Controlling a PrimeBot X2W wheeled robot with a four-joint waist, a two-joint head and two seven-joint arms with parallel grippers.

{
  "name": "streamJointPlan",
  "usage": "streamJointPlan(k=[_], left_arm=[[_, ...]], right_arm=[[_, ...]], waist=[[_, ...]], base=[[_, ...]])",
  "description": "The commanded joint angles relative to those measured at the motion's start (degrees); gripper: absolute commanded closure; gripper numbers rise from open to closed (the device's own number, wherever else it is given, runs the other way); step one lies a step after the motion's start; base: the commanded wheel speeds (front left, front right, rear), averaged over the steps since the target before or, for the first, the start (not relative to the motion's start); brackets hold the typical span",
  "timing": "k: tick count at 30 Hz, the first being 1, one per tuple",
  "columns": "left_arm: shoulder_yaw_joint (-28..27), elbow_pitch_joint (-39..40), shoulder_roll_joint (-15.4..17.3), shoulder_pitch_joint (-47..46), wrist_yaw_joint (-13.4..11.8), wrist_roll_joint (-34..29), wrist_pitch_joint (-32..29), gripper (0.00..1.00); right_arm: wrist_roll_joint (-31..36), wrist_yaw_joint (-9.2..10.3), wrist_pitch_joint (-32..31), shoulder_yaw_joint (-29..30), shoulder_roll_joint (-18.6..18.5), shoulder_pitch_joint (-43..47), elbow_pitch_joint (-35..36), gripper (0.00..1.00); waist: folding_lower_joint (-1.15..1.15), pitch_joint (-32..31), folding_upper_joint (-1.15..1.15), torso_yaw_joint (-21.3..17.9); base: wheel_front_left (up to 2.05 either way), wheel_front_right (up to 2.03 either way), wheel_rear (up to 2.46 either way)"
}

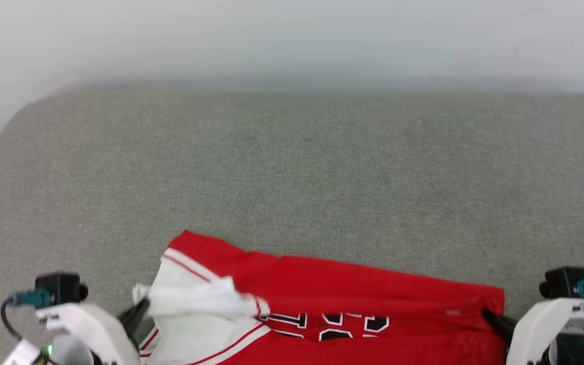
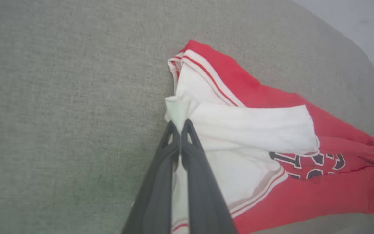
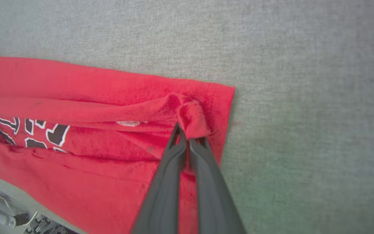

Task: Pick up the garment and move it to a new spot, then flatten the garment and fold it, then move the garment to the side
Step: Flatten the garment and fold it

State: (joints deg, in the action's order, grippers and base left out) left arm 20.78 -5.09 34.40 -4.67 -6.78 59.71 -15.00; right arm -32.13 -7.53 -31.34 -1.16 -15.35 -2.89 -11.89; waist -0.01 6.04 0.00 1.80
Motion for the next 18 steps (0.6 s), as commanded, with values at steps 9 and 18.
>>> streamJointPlan(k=[9,18], left_arm=[[2.57,-2.06,-3.08,9.37,-2.97,0.16,1.71,1.0],[2.85,-5.05,-6.66,5.08,-2.34,-4.42,10.32,0.0]], right_arm=[[1.77,0.09,2.87,1.58,4.77,7.61,-1.0,0.8],[2.5,0.07,8.86,1.44,6.97,8.78,1.18,0.0]], waist=[[0.01,-1.98,0.0,-1.12],[0.01,-3.36,0.0,-1.78]], base=[[0.0,0.0,0.0],[0.0,0.0,0.0]])
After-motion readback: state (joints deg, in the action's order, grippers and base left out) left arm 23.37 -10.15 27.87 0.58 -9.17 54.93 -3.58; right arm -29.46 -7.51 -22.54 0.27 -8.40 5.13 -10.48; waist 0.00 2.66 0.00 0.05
